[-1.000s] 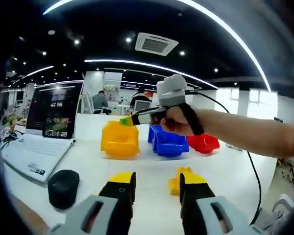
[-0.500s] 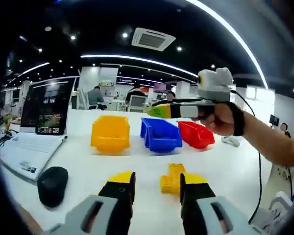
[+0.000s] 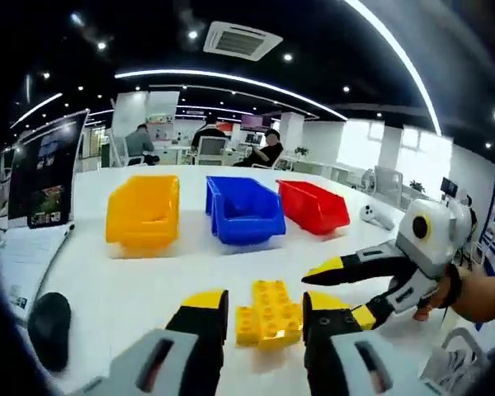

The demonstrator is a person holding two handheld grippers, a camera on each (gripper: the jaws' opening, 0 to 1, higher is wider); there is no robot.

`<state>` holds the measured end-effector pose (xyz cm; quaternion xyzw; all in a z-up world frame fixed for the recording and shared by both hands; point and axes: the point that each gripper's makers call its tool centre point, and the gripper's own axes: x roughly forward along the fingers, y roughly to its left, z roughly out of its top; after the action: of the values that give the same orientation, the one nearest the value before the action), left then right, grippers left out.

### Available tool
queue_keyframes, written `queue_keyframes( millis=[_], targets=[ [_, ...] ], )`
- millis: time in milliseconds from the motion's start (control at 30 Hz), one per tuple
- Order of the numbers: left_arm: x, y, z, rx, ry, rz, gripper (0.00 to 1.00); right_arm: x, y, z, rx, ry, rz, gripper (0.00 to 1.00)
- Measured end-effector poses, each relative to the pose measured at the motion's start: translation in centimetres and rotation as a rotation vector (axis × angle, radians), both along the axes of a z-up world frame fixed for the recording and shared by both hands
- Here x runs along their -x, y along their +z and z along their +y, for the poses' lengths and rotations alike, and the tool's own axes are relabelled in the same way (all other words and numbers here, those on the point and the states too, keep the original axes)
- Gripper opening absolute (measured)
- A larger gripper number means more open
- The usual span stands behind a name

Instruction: Take apart the toy blocks one by one and place each separated block into its matching bin, sorting the blocks by their type until all the connected pieces are disassembled and separated into the correct bins

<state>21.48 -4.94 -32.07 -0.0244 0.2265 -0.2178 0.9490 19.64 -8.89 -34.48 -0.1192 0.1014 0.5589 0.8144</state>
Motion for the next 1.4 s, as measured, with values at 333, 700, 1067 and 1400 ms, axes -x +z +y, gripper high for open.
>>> queue_keyframes(
  millis=[333,700,1067,1400],
  targets=[
    [-1.2,-2.1,-0.5,-0.041,-0.014,0.105,0.37,-0.8,-1.9,2.0,0.064,0.016,-0.018,0.25],
    [-0.7,-1.2,-1.5,-0.001,-0.065,0.117,0.33,0.1,-0.1,1.2,0.281,0.049,-0.466,0.24],
    [0.8,-0.6,-2.1,0.105,-0.245,0.139,0.27,1.9,0.8,0.5,0.421,0.177,-0.852,0.23],
    [0.3,-0.7,-2.2,0.214,-0.311,0.041,0.25,1.6,0.7,0.2,0.456,0.173,-0.884,0.23]
  ],
)
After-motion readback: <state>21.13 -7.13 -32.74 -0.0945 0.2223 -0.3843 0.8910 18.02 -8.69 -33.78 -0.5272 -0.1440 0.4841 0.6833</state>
